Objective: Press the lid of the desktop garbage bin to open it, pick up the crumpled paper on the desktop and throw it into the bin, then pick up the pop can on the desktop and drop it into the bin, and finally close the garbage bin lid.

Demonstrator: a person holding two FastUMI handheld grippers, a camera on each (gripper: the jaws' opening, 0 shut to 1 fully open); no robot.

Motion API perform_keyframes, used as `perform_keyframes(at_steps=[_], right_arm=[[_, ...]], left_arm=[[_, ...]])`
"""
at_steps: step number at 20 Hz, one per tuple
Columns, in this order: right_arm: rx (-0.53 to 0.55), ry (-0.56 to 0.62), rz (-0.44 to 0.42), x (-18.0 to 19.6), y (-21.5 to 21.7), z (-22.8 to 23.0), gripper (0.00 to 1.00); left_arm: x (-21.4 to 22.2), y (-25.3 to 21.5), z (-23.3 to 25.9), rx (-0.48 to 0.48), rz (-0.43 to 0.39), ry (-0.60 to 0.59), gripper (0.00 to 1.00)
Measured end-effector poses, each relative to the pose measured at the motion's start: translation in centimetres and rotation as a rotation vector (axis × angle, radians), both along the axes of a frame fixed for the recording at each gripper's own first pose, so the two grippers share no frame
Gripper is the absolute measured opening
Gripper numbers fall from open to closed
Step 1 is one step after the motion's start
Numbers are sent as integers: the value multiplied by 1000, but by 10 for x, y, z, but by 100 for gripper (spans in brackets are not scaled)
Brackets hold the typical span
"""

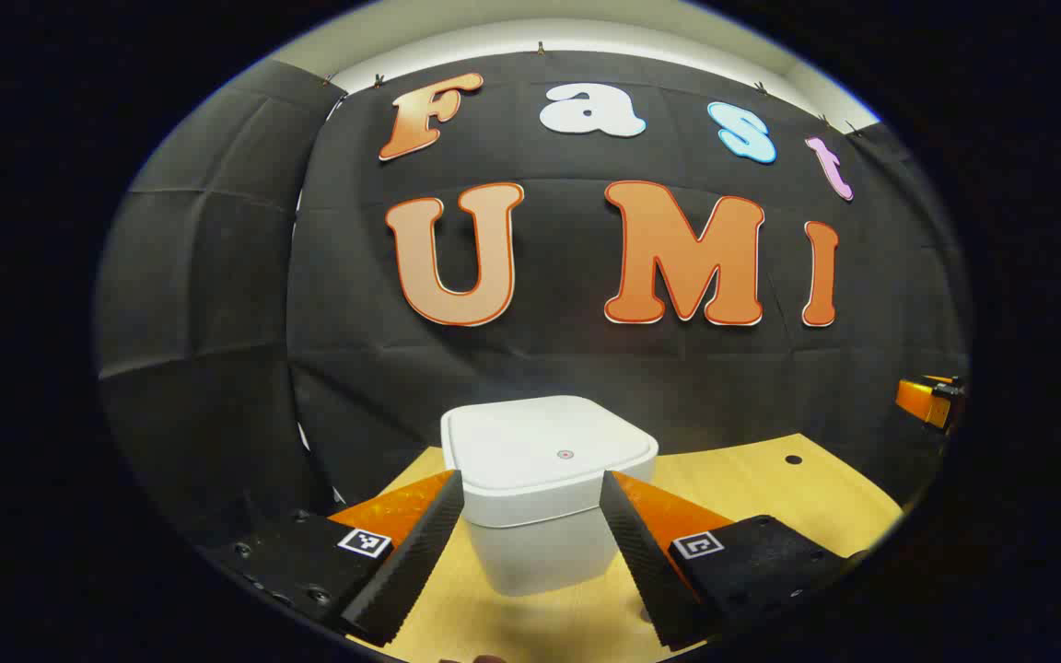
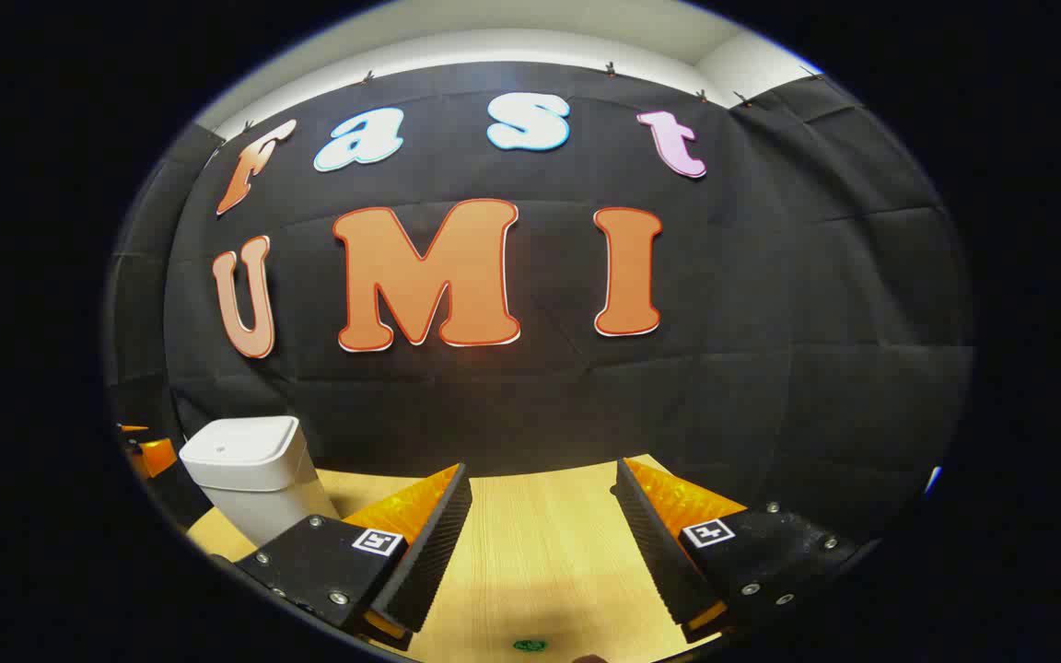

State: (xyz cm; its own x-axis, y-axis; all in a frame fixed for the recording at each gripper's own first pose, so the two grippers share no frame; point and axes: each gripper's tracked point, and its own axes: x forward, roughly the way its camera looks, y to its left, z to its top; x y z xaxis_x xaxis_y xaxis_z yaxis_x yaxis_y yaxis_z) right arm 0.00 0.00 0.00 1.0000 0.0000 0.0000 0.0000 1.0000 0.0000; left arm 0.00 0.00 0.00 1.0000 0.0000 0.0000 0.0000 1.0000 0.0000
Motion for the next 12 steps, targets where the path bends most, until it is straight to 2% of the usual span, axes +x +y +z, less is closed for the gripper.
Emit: perform_keyframes(at_steps=[1,4,9,12], right_arm=[[-7,3,13,5,-2,0,94],[-7,8,50,23,-3,-3,94],[-1,36,127,37,10,-11,94],[-13,32,156,36,12,-9,94]], left_arm=[[1,-5,4,0,11,-9,95],[7,-18,16,-5,35,-53,95],[18,-36,10,-41,59,-28,94],[25,-51,18,-19,30,-50,94]])
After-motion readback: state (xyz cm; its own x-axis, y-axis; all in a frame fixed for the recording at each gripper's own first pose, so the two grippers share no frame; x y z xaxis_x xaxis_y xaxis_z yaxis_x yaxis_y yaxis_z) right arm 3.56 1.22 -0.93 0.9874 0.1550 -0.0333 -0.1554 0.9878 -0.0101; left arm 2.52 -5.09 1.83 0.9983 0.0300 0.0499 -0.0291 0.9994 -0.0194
